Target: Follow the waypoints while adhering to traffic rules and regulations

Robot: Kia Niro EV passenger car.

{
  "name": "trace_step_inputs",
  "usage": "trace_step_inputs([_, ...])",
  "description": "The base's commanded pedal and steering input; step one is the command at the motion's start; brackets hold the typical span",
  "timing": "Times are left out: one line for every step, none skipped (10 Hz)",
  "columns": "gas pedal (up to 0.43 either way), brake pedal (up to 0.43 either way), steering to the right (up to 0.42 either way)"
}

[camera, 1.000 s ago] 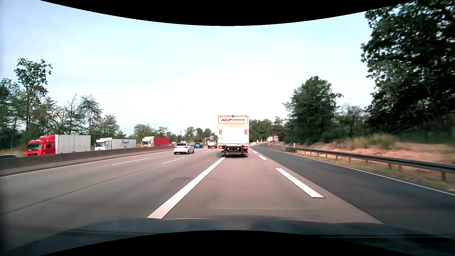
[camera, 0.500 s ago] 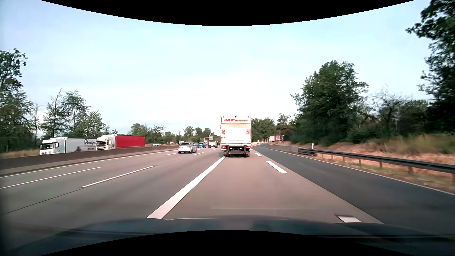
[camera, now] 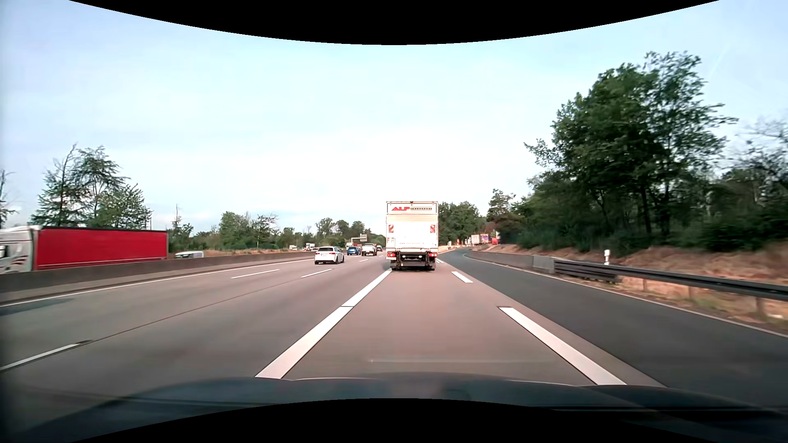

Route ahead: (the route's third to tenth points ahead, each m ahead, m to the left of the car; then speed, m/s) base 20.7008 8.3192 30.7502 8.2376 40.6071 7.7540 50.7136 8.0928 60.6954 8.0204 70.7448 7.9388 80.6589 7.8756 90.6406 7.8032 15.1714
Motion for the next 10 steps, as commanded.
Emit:
trace_step_inputs([0.079,0.000,-0.005])
trace_step_inputs([0.079,0.000,-0.004])
trace_step_inputs([0.079,0.000,-0.005])
trace_step_inputs([0.079,0.000,-0.005])
trace_step_inputs([0.079,0.000,-0.005])
trace_step_inputs([0.079,0.000,-0.005])
trace_step_inputs([0.079,0.000,-0.005])
trace_step_inputs([0.079,0.000,-0.005])
trace_step_inputs([0.079,0.000,-0.005])
trace_step_inputs([0.079,0.000,-0.005])
